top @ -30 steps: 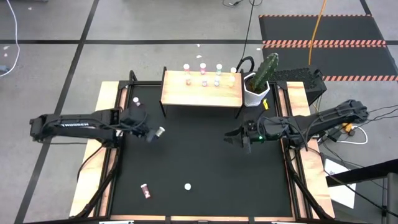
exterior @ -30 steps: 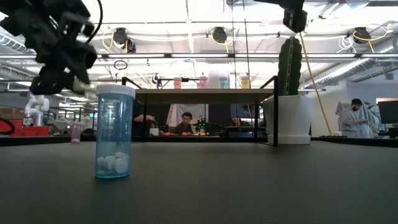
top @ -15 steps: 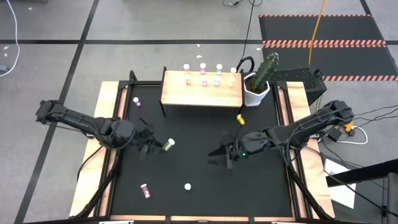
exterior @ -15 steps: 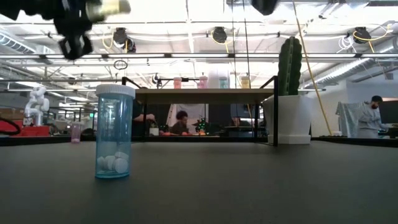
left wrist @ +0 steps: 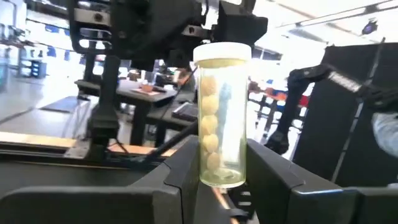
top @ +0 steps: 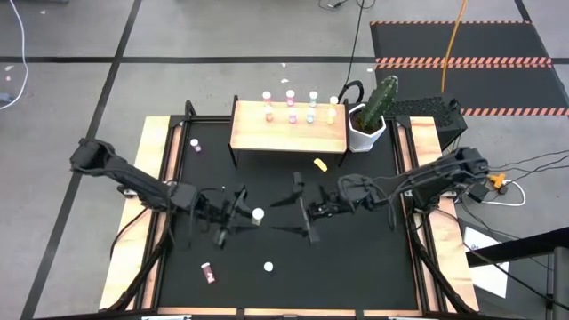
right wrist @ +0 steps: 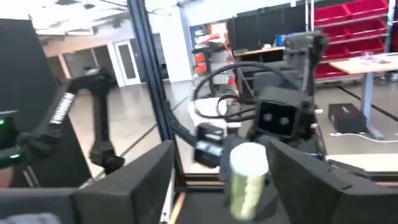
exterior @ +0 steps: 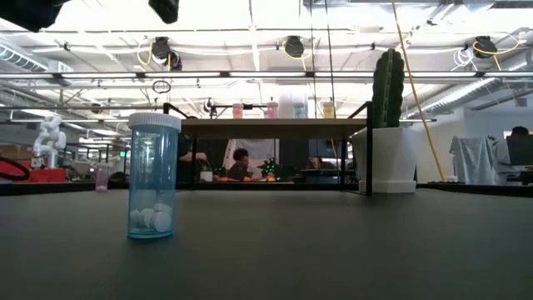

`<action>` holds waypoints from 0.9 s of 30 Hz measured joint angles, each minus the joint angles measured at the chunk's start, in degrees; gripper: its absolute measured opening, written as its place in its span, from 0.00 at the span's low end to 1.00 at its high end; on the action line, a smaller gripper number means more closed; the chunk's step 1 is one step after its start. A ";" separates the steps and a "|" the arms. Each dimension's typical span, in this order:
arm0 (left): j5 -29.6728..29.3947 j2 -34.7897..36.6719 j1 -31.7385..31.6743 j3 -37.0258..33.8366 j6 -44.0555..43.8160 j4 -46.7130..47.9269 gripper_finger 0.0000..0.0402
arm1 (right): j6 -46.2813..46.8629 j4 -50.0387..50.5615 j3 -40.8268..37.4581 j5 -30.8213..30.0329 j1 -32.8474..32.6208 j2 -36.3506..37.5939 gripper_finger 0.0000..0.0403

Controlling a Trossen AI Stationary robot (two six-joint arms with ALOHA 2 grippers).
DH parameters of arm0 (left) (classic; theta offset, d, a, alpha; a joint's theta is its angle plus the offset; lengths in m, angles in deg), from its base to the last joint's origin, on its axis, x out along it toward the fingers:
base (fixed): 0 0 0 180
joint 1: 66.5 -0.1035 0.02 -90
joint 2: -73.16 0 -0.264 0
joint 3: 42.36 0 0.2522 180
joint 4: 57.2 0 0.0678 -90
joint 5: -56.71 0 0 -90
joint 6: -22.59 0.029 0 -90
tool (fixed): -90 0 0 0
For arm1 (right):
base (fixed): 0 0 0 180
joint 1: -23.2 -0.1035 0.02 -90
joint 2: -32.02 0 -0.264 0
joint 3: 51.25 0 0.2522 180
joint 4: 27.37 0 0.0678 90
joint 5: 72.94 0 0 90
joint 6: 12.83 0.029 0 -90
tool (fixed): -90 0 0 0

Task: Pick and place medicine bottles onto shelf by color
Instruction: Put the yellow pill bottle on the shelf aligned with the other yellow pill bottles

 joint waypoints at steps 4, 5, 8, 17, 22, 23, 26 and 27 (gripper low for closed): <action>-1.61 -4.92 -0.17 3.27 1.65 -0.05 0.29 | 1.28 2.09 0.00 0.12 1.77 -0.21 0.72; -1.82 -6.39 -0.30 4.60 2.31 -0.10 0.29 | 2.26 2.97 0.00 0.20 2.32 -0.30 0.74; -2.22 -10.50 -0.84 8.49 4.75 0.59 0.29 | 4.08 5.83 -0.07 2.94 4.19 -0.50 0.75; -2.44 -12.73 -3.57 13.34 7.90 5.13 0.29 | 5.94 11.03 -0.16 15.17 6.17 1.32 0.65; -3.07 -12.27 -3.82 13.34 6.74 5.72 0.29 | 3.64 18.02 -0.11 14.84 6.26 4.25 0.59; -3.09 -12.29 -3.83 13.34 6.57 6.48 0.29 | 3.43 18.44 -0.11 14.80 6.45 4.60 0.58; -4.11 -12.32 -3.90 13.34 5.95 8.54 0.29 | 3.40 19.84 -0.13 14.93 7.19 5.14 0.54; -4.72 -12.29 -4.06 13.34 5.43 9.17 0.29 | 3.52 19.95 -0.13 14.95 7.64 5.20 0.53</action>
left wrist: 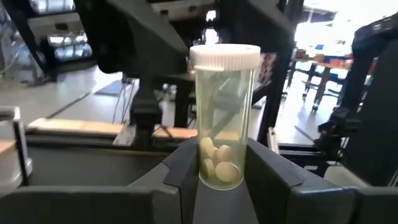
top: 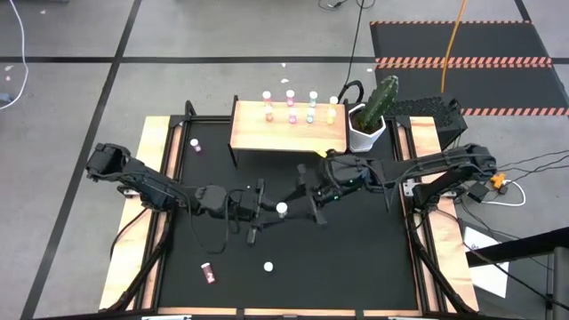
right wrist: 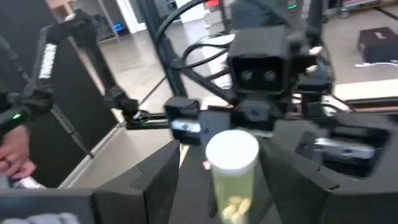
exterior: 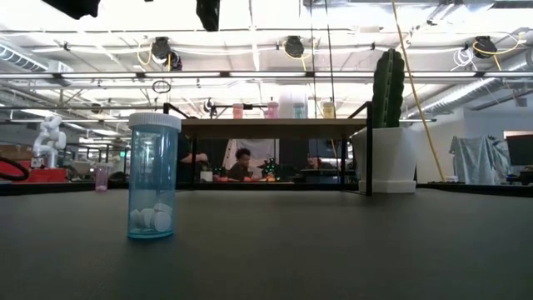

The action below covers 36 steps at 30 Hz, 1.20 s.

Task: Pick and place medicine bottles onto shelf by color
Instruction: Put the yellow pill bottle on the shelf aligned with the other yellow pill bottles

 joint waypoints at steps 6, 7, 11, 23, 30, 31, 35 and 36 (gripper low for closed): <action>-0.91 -0.02 -0.59 -0.02 -0.66 3.05 0.29 | -0.21 4.63 -0.06 0.67 1.70 -0.32 0.50; -0.91 -0.03 -0.71 -0.02 -0.65 3.37 0.29 | -0.35 4.76 -0.07 1.54 1.82 -0.32 0.50; -0.89 -0.04 -0.98 -0.02 -0.40 3.37 0.29 | -0.61 4.71 -0.07 1.83 2.00 -0.23 0.49; -0.91 -0.04 -1.61 -0.04 -1.08 6.25 0.29 | -3.38 7.36 -0.27 1.81 2.74 -0.26 0.37; -0.94 -0.04 -1.66 -0.06 -1.35 6.24 0.29 | -3.09 6.41 -1.75 1.92 3.11 -0.26 0.30; -0.93 -0.04 -1.66 -0.07 -1.37 6.26 0.29 | -3.07 6.35 -1.77 1.91 3.12 -0.26 0.29; -0.91 -0.04 -1.66 -0.07 -1.84 6.27 0.29 | -3.09 6.04 -1.81 1.65 3.12 -0.26 0.28; -0.91 -0.04 -1.66 -0.07 -1.82 6.48 0.29 | -3.12 6.00 -1.81 1.64 3.12 -0.26 0.29</action>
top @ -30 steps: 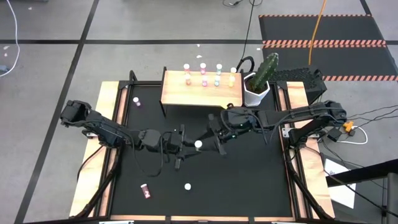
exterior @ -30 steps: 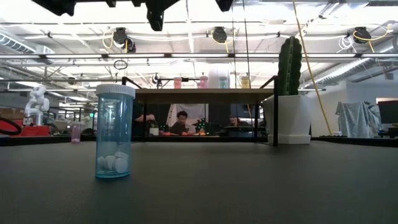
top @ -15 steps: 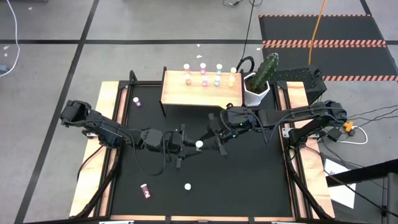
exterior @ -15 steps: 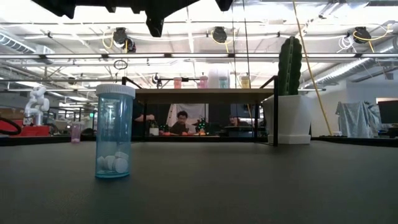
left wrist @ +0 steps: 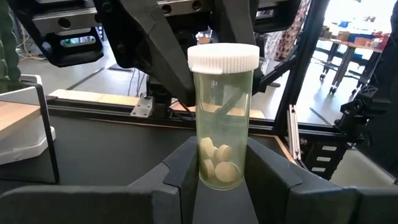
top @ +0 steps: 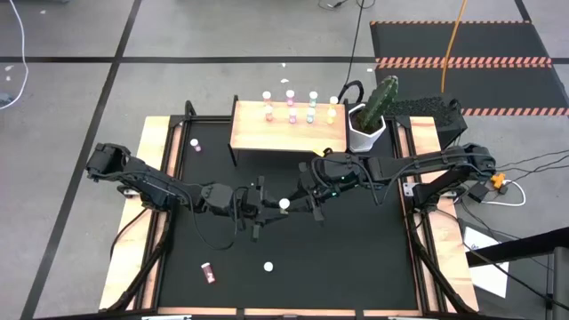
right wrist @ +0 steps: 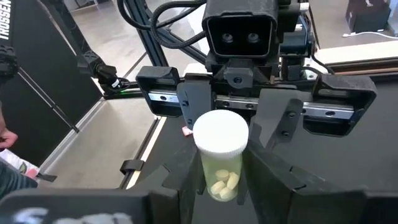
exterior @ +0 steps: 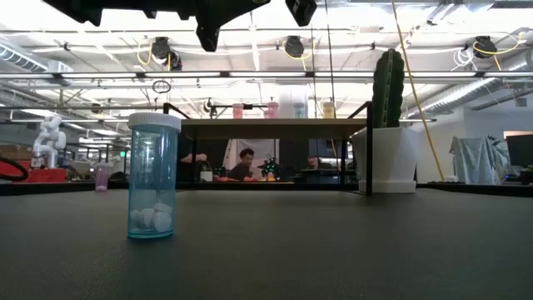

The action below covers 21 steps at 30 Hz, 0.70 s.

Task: Pick and place medicine bottles onto shelf by color
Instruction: Put the yellow pill bottle on the shelf aligned with the other yellow pill bottles

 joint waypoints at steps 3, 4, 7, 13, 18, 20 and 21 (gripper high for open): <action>0.03 0.02 0.00 0.00 0.10 1.18 0.29 | 0.00 -0.19 -0.07 0.04 0.00 -0.04 0.34; 0.05 0.01 0.00 -0.02 0.12 1.51 0.29 | 0.00 -0.41 -0.07 0.04 0.00 -0.04 0.37; 0.09 0.00 0.00 -0.02 0.13 1.55 0.29 | 0.02 -0.48 -0.07 0.09 0.00 0.00 0.46; 0.24 0.00 0.00 -0.02 0.12 2.04 0.29 | 0.00 -0.38 -0.07 1.33 0.01 -0.08 0.56; 0.24 0.00 0.00 -0.02 0.12 2.73 0.29 | -0.01 -3.31 -0.04 3.62 0.37 -2.07 0.51; 0.24 0.00 0.00 -0.02 0.14 2.77 0.29 | 0.04 -3.58 -0.04 4.16 0.37 -2.66 0.48; 0.24 0.00 0.00 -0.02 0.15 2.77 0.29 | 0.19 -3.56 -0.04 4.25 0.37 -2.95 0.47</action>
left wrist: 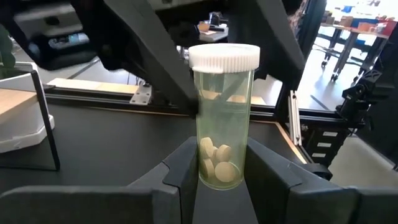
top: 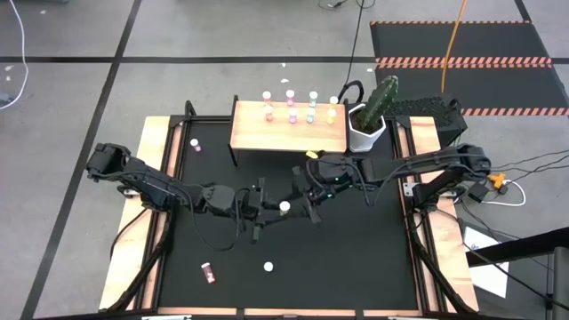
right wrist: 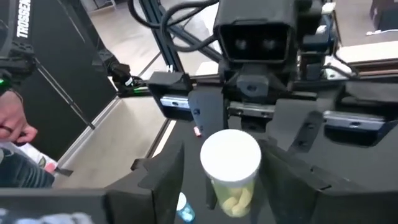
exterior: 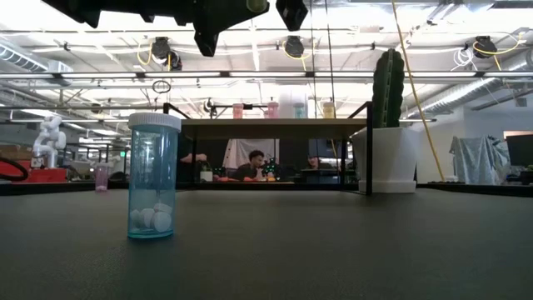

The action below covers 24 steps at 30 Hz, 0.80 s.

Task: Pick and place medicine bottles onto shelf by color
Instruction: Put the yellow pill bottle on the shelf aligned with the other yellow pill bottles

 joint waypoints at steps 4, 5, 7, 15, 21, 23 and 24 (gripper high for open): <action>0.07 0.00 0.04 0.00 -0.08 0.04 0.29 | -0.02 -0.30 0.00 0.01 -0.02 -0.09 0.41; 0.05 0.00 0.02 0.00 -0.08 0.05 0.29 | -0.02 -0.39 0.00 -0.01 -0.02 0.01 0.40; 0.04 0.00 0.02 0.00 -0.21 0.47 0.29 | -0.01 -0.40 0.00 -0.79 0.00 0.07 0.38; 0.02 0.00 0.02 0.00 -1.35 1.72 0.29 | -1.39 -0.27 0.00 -1.35 0.04 0.07 0.36; -0.08 0.00 0.00 0.00 -1.43 2.05 0.29 | -1.16 1.27 0.00 -1.26 0.65 0.09 0.28; -0.18 0.00 0.00 0.00 -1.80 1.96 0.29 | -1.06 1.31 0.00 -1.22 0.68 0.11 0.26; -0.20 0.00 0.00 0.00 -2.21 1.95 0.29 | -1.05 1.33 0.00 -1.23 0.68 0.11 0.26</action>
